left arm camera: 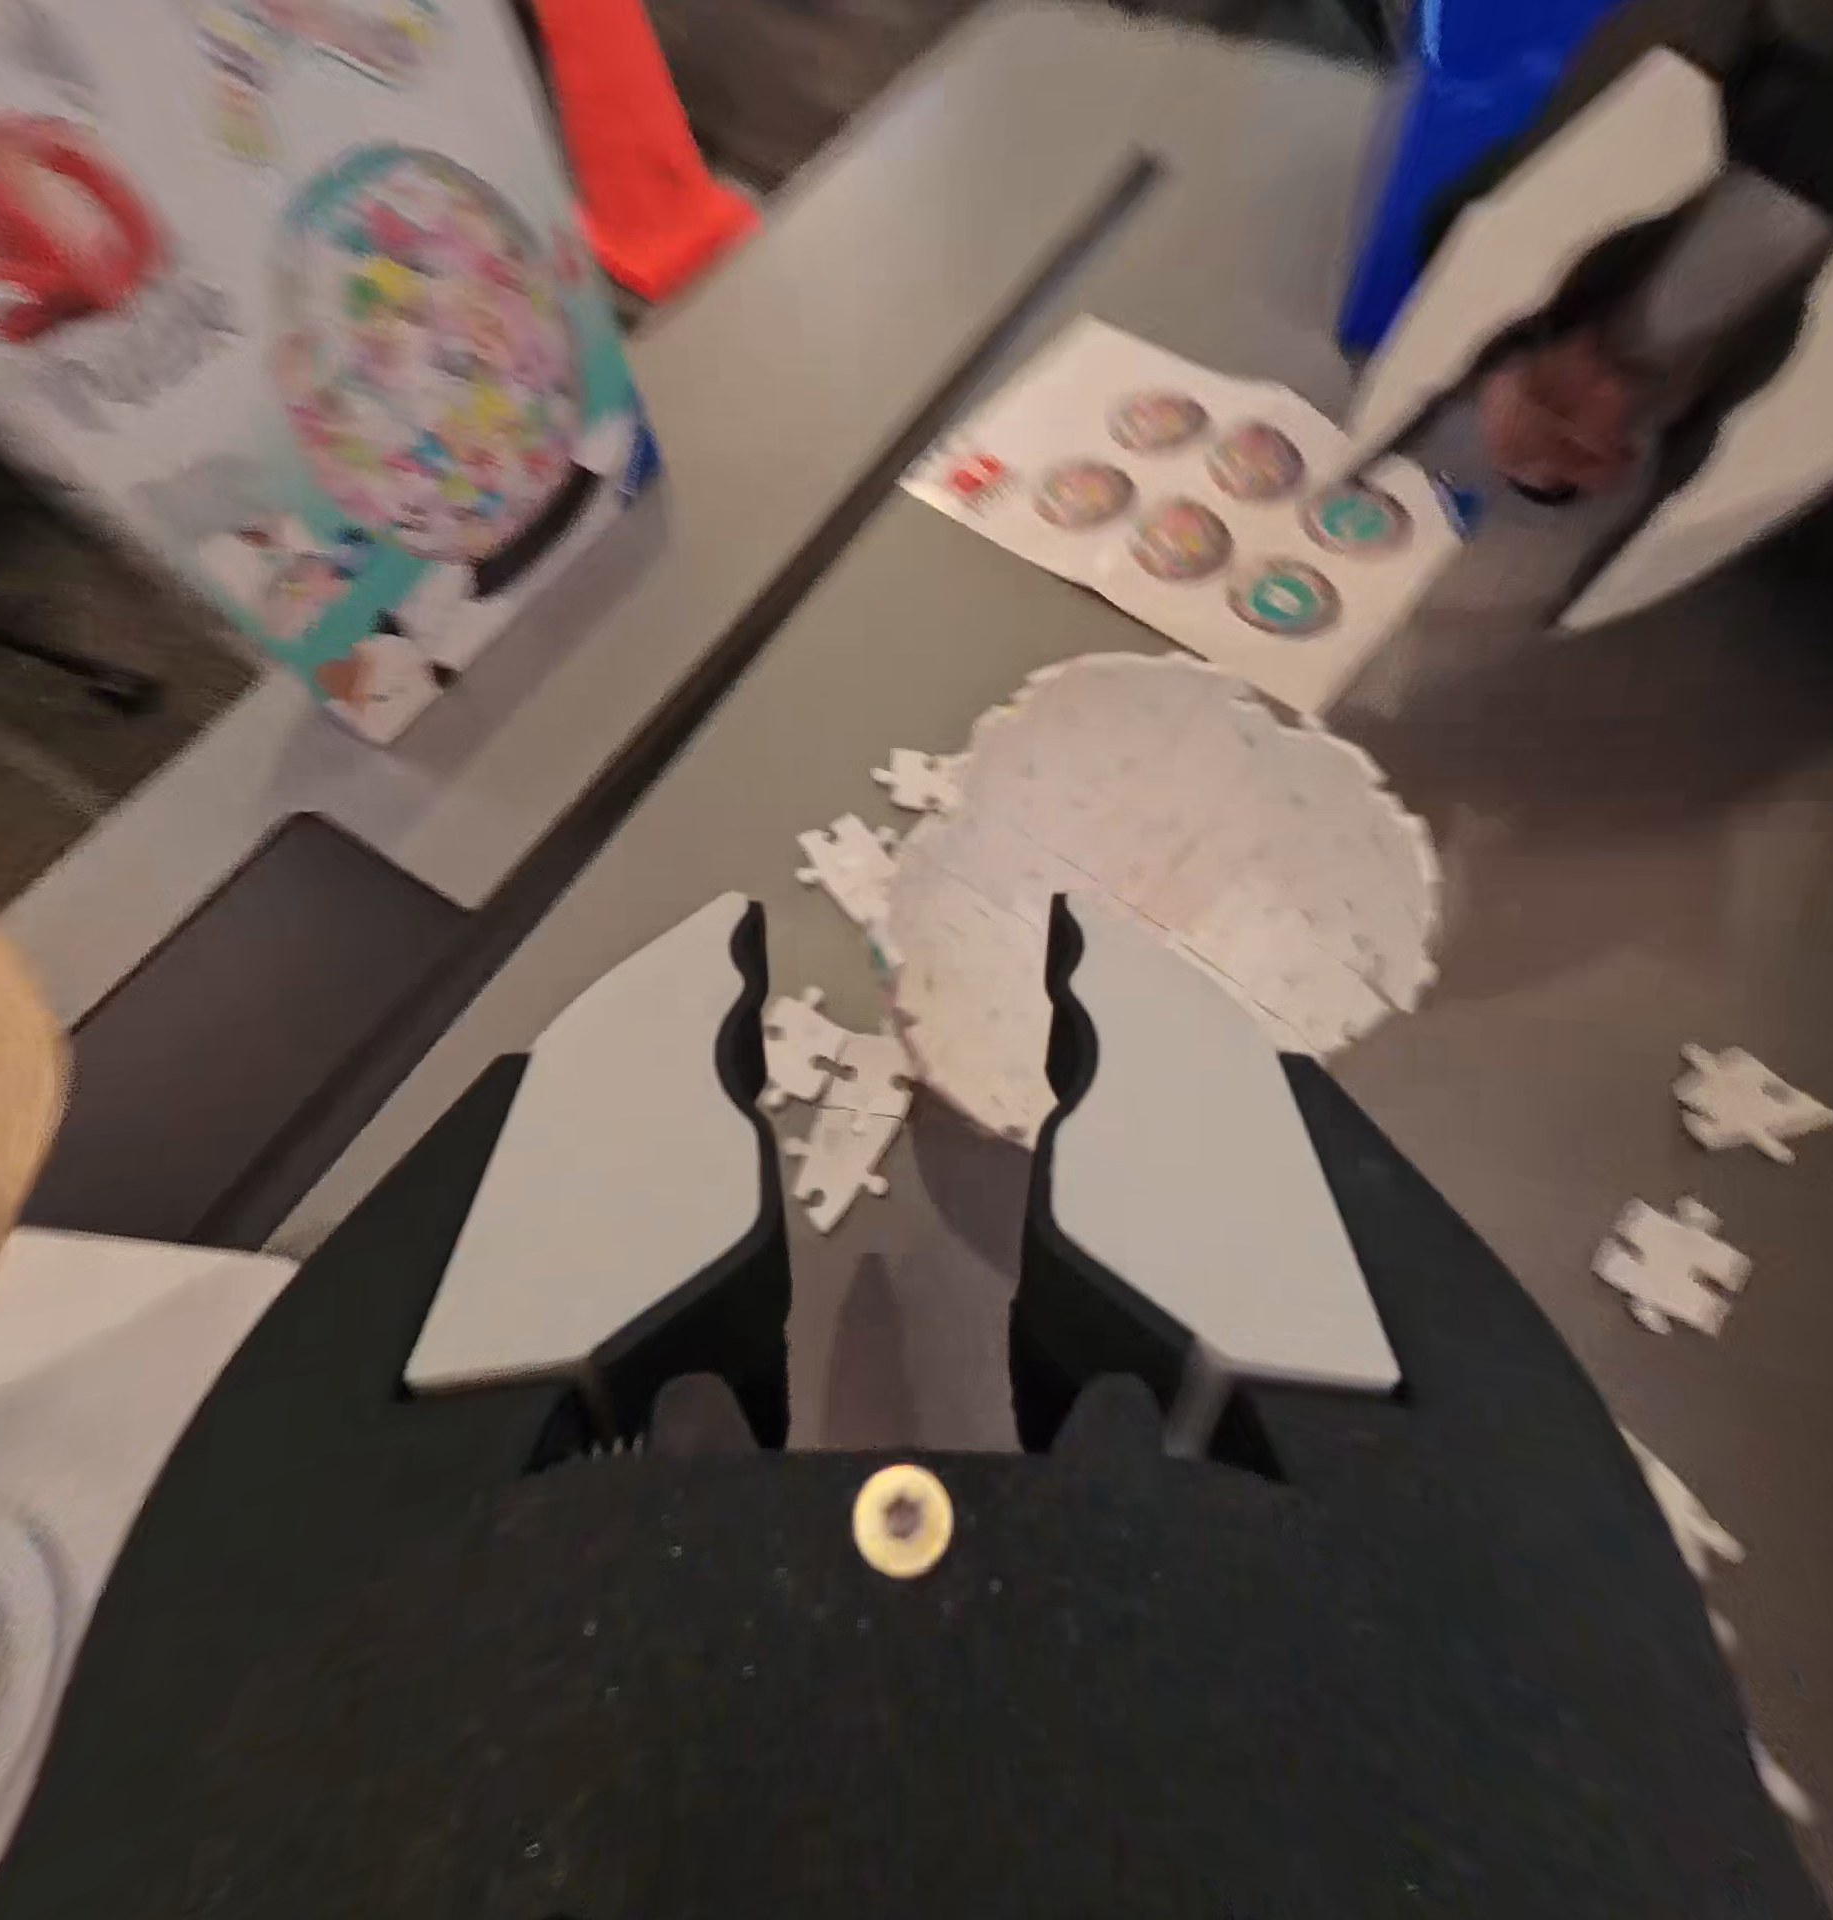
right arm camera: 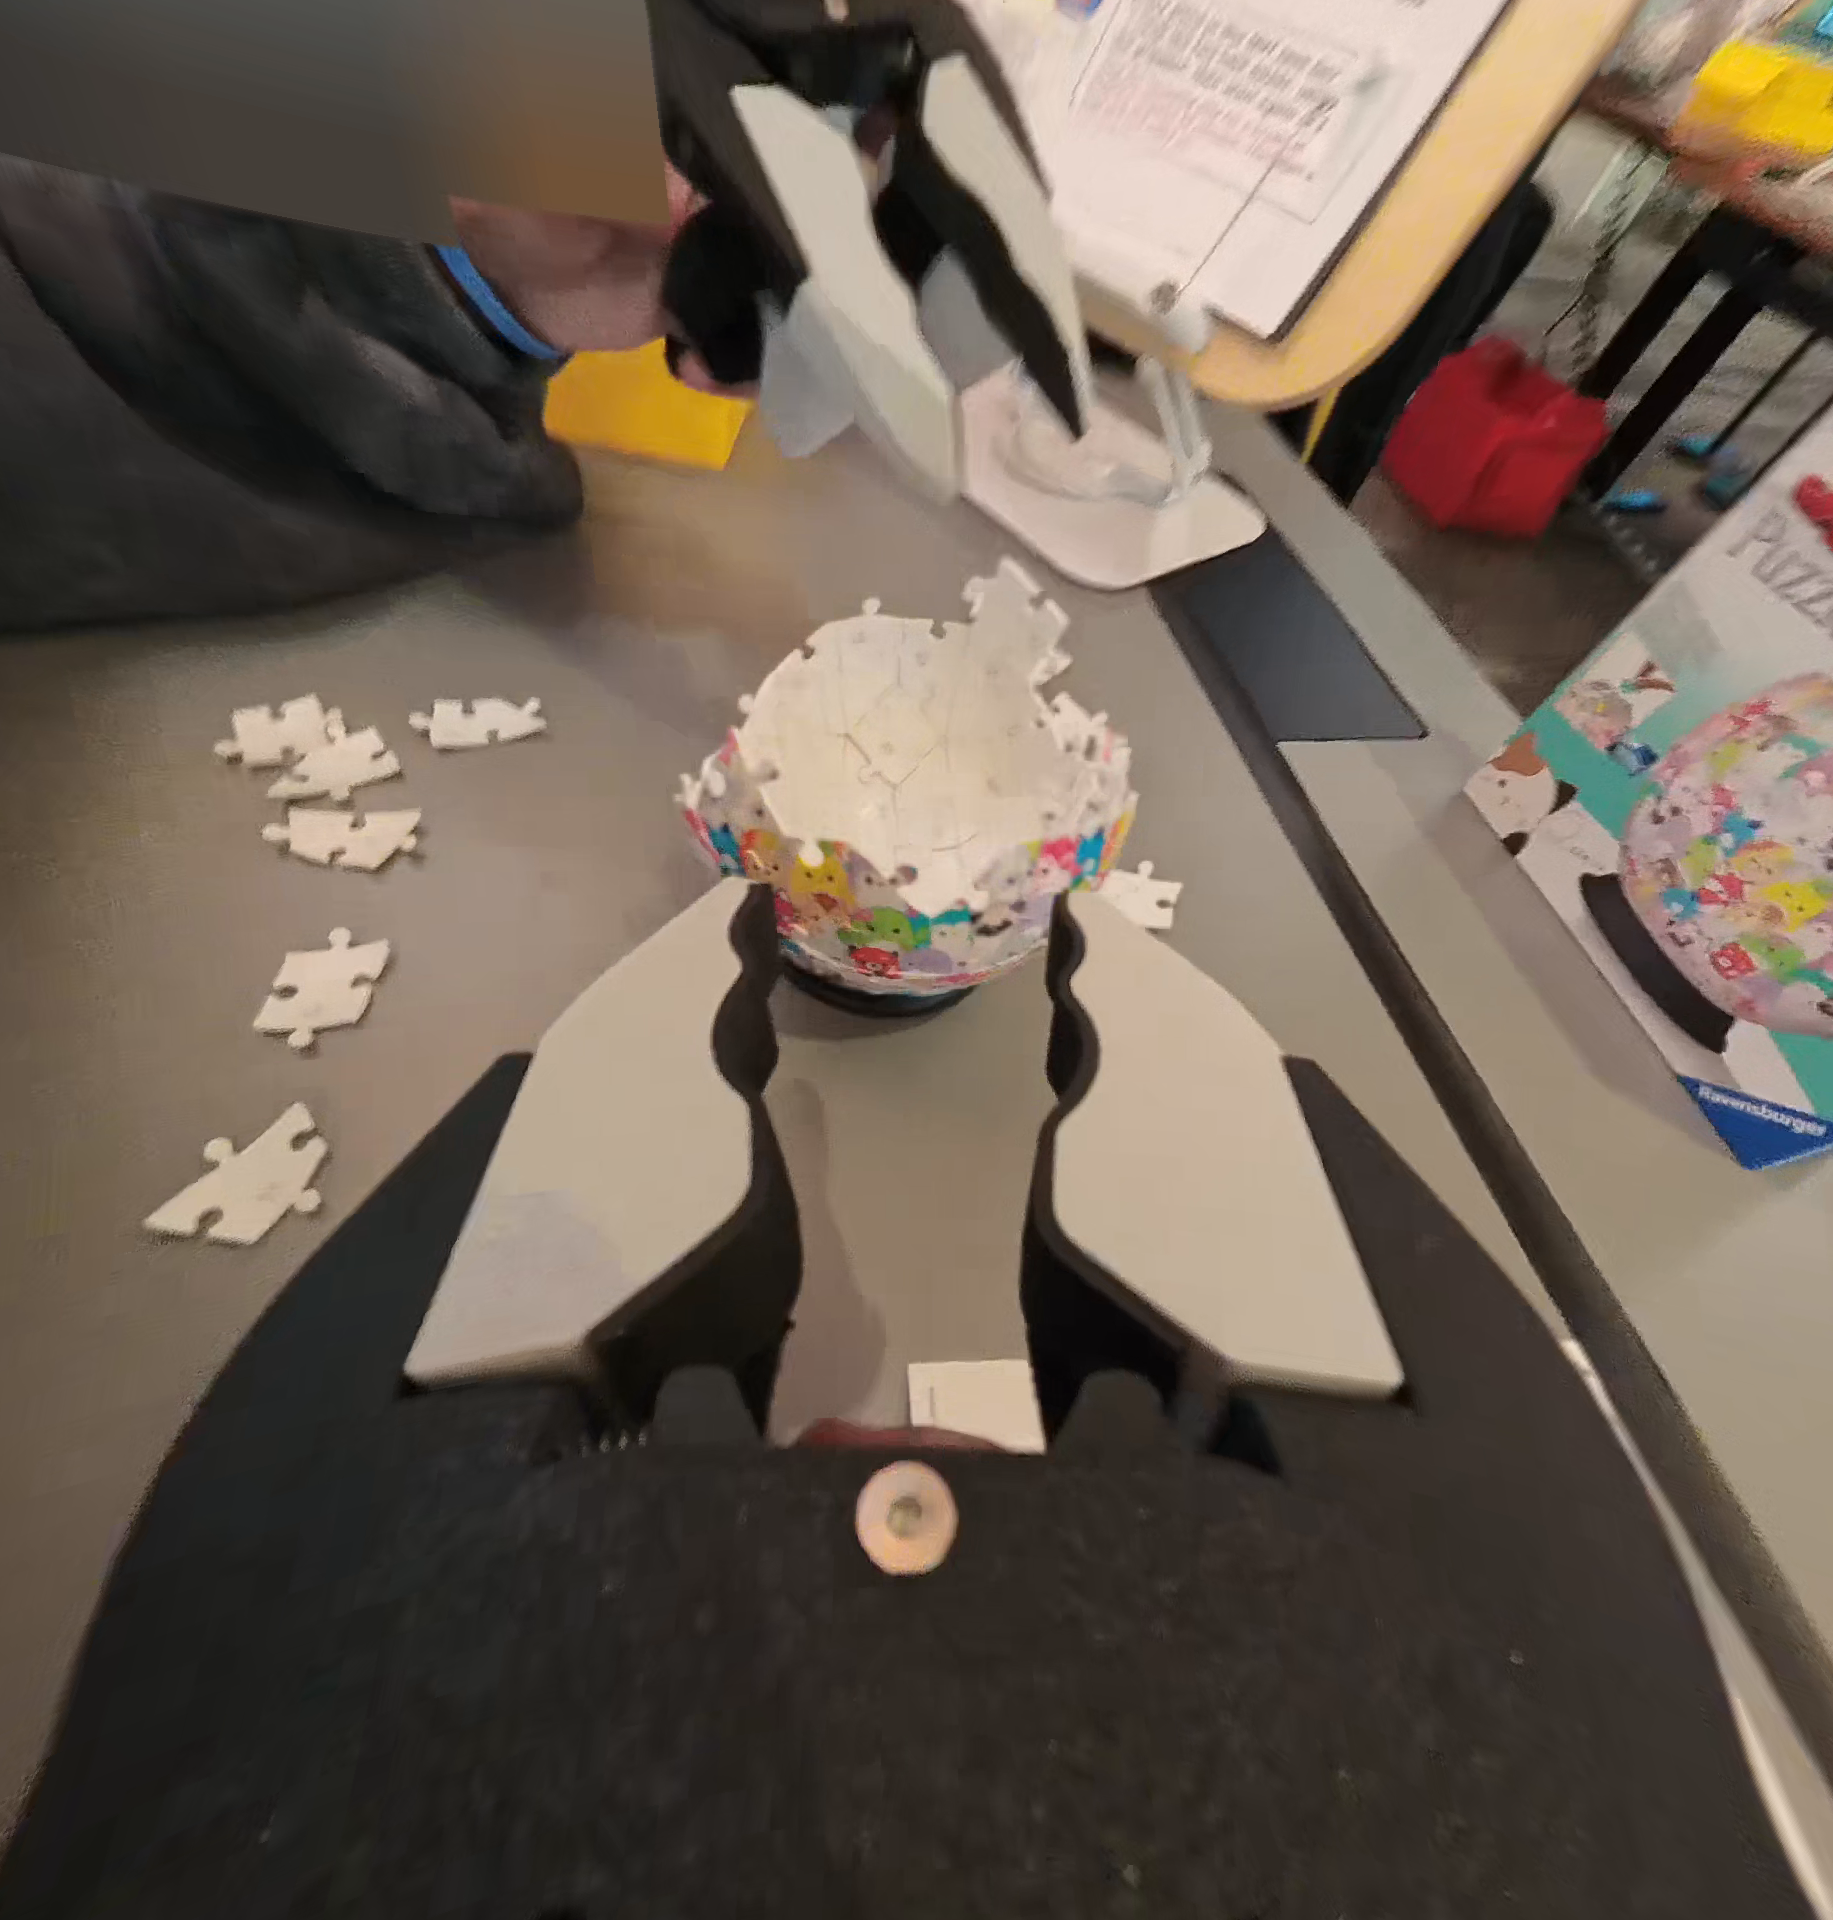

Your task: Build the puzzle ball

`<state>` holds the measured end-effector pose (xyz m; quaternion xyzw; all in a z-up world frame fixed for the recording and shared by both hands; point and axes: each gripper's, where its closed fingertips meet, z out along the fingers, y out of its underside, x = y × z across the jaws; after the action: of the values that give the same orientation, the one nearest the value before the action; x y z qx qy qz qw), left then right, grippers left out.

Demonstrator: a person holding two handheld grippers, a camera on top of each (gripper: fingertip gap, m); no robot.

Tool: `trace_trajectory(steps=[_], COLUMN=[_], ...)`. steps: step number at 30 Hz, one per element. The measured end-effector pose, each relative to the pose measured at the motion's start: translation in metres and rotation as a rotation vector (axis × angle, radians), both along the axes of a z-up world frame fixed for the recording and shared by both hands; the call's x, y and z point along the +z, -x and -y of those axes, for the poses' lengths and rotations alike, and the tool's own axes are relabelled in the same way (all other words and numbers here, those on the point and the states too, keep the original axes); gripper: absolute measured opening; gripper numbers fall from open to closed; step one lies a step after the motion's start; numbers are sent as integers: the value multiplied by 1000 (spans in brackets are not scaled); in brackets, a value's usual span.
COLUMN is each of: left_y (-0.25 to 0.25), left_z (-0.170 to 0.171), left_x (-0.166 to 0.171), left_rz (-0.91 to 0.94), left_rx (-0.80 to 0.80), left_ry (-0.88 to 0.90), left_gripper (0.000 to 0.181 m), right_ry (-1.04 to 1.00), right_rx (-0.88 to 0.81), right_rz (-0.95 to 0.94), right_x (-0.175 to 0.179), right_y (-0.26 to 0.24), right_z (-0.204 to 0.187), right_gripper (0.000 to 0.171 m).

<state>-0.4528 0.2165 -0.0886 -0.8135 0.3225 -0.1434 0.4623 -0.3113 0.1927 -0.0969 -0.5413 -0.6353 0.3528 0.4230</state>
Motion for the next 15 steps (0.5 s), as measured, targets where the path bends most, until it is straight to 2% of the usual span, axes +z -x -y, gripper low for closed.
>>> trace_trajectory(steps=[3,7,12,15], left_y=[34,47,41,39], left_z=[3,29,38,36], left_x=[8,-2,-24,-30], left_rz=[170,366,334,234], left_rx=[168,208,197,212], left_ry=[-163,-179,-182,-214], left_gripper=[51,71,81,87], right_ry=[-56,-153,-204,-180], right_rx=[5,27,193,270], right_rz=[215,357,585,732], right_x=[5,35,80,79], right_y=[10,34,68,86], right_z=[11,25,43,49], right_gripper=[57,49,47,45])
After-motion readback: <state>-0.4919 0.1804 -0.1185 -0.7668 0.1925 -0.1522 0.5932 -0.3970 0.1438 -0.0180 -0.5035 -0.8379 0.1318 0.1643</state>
